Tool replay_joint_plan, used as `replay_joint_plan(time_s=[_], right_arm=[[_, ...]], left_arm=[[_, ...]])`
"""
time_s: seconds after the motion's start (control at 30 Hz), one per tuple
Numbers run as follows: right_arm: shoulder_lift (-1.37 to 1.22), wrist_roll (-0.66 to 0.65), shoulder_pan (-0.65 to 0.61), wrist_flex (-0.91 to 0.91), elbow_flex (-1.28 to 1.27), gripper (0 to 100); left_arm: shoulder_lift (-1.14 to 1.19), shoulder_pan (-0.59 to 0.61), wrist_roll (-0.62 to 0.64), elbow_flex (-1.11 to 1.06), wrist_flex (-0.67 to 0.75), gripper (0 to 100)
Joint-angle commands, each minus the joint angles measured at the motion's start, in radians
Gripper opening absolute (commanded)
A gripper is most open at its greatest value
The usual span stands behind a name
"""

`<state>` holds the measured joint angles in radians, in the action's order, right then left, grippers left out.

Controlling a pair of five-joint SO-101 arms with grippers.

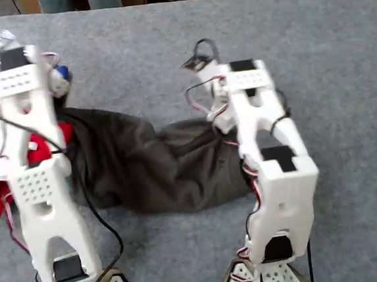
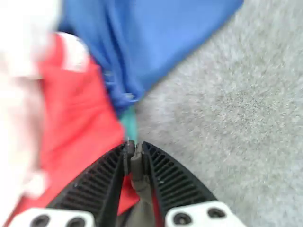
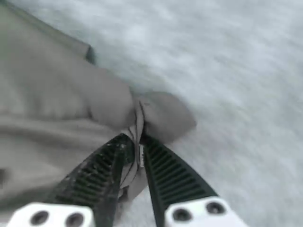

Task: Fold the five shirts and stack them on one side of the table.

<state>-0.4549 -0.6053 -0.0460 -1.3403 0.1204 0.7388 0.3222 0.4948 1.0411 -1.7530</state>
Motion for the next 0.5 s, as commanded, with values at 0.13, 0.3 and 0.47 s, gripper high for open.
replay_joint_plan(time_s=[0.13, 0.3, 0.47], right_arm=[[0.344, 0.011, 0.026, -0.124, -0.061, 1.4], [0.526, -0.043, 0.028, -0.181, -0.323, 1.4], [0.693, -0.187, 0.025, -0.226, -0.633, 1.5]], left_arm=[[-0.496, 0.059, -0.181, -0.579, -0.006, 3], [-0.694, 0.12, -0.391, -0.977, 0.035, 3], [-0.74, 0.257, -0.701, -1.248, 0.095, 3]])
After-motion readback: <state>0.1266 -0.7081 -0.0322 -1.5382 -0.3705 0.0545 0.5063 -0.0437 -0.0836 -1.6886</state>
